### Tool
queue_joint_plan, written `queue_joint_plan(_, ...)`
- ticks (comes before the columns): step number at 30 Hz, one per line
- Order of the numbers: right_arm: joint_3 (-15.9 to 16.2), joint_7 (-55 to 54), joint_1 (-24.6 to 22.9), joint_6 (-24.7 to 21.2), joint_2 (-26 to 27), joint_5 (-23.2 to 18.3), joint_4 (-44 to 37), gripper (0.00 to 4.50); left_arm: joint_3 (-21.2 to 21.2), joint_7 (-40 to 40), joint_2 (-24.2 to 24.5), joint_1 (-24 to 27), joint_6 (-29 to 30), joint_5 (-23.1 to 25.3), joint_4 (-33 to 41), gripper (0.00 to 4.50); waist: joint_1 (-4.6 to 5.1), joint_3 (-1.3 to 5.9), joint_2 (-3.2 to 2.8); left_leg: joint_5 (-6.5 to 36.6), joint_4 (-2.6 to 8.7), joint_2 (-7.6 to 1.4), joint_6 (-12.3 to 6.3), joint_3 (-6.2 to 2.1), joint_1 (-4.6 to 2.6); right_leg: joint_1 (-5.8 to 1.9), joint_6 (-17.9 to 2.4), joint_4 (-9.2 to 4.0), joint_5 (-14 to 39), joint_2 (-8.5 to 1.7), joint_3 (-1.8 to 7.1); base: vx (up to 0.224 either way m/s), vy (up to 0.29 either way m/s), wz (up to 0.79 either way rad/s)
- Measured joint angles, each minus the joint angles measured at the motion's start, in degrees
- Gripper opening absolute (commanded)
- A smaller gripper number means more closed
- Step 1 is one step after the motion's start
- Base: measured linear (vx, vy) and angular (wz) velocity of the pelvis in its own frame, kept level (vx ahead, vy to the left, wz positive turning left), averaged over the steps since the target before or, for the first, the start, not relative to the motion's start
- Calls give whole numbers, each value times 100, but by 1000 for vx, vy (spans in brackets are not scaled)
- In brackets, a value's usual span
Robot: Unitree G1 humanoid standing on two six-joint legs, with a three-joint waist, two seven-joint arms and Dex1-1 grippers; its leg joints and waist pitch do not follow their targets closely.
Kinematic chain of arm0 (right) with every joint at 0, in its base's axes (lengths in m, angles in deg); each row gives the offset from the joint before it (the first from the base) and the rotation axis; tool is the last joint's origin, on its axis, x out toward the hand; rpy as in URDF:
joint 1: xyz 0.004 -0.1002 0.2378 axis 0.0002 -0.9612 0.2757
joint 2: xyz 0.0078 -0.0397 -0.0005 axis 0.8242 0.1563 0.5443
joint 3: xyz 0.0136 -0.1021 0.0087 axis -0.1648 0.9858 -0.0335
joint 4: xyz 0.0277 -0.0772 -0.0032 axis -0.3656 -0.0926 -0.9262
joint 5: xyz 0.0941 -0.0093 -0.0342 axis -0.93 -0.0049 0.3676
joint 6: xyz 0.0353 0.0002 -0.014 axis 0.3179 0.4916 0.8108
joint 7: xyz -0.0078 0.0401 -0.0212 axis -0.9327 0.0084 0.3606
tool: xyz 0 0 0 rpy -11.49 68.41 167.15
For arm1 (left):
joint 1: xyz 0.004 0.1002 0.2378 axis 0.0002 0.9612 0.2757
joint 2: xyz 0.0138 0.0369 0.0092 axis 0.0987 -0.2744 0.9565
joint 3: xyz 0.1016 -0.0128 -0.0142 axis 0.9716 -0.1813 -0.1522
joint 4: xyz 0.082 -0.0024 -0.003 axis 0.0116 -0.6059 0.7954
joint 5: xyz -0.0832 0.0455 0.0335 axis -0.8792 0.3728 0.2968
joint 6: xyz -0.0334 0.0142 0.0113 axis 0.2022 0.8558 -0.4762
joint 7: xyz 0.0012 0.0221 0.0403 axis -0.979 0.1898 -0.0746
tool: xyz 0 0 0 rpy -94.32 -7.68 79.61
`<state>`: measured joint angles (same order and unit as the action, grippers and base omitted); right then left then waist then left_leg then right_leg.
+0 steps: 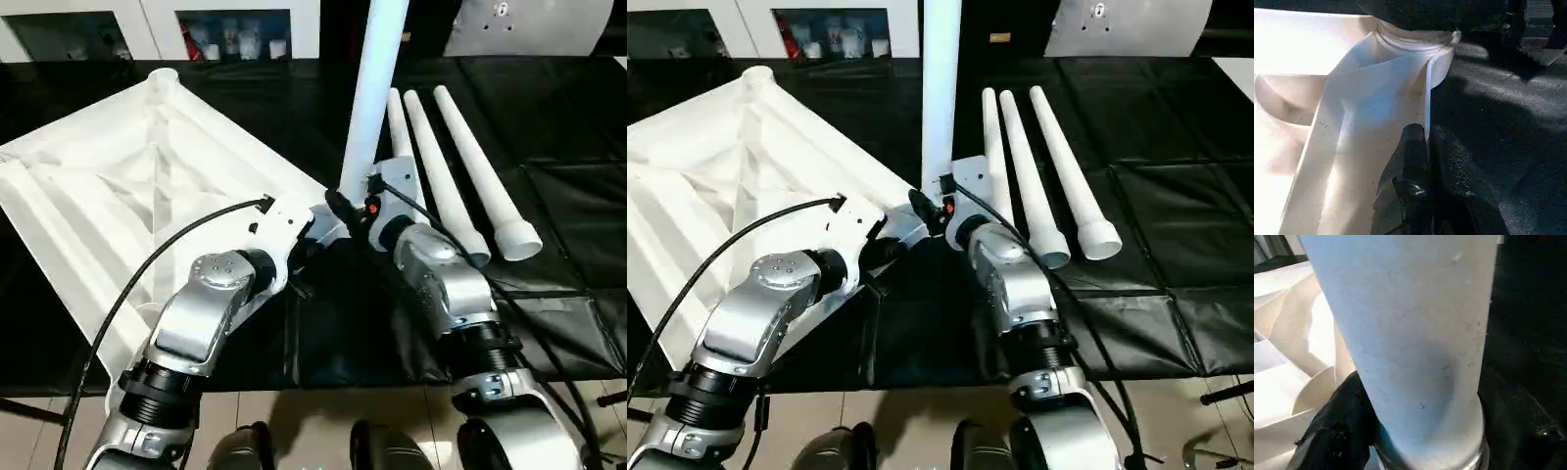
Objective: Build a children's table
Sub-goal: Rotate leg to tighten
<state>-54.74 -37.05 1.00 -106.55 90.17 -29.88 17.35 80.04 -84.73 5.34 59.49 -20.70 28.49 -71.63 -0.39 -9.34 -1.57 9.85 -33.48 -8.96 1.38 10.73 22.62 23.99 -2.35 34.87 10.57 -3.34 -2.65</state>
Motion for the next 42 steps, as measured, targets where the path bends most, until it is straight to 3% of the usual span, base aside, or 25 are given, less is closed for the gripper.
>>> queue_joint_plan(2,0,-4,0,3,7,1,2,267,6,-9,38,-8,2,5,10,0,5,0,0,0,2,0,0,0,-1,1,1,0,1,0,0,0,0,0)
queue_joint_plan(4,0,-4,2,9,15,0,11,323,4,-20,70,-12,3,5,18,0,10,0,0,0,4,0,1,0,-2,0,2,0,1,0,-1,0,0,0)
queue_joint_plan(10,-41,91,8,28,93,-87,23,369,43,-195,281,-48,-45,-53,16,0,37,0,-1,-1,15,0,2,0,-3,6,3,0,2,1,0,0,0,0)
queue_joint_plan(17,91,877,-410,-219,-366,-329,-568,438,31,-685,710,-81,-648,-231,-256,0,-57,-1,-2,-13,53,0,-7,0,3,17,16,-15,9,2,-8,0,0,0)
queue_joint_plan(25,226,2029,-702,-194,-1419,-394,-1144,444,31,-1502,1385,-106,-1514,-333,-588,0,-163,-1,-3,-22,45,0,-23,4,47,58,14,-14,8,2,-7,0,0,0)
queue_joint_plan(31,301,3089,-675,327,-2168,-509,-1194,444,59,-2391,1912,-84,-2264,-469,-884,0,-230,-2,-3,-23,40,-1,-23,4,46,58,14,-7,8,2,-8,0,0,0)
queue_joint_plan(35,567,3902,-534,765,-2577,-487,-1072,444,232,-2968,2101,-140,-2766,-519,-1082,0,-318,-1,-2,-22,20,-1,-25,5,48,57,14,7,8,-2,-7,0,0,0)
queue_joint_plan(42,938,4740,-388,932,-2724,-461,-867,444,495,-3524,2198,-252,-3187,-561,-1253,0,-362,0,-1,-17,-23,-3,-32,3,48,42,3,20,2,-4,-5,0,0,0)
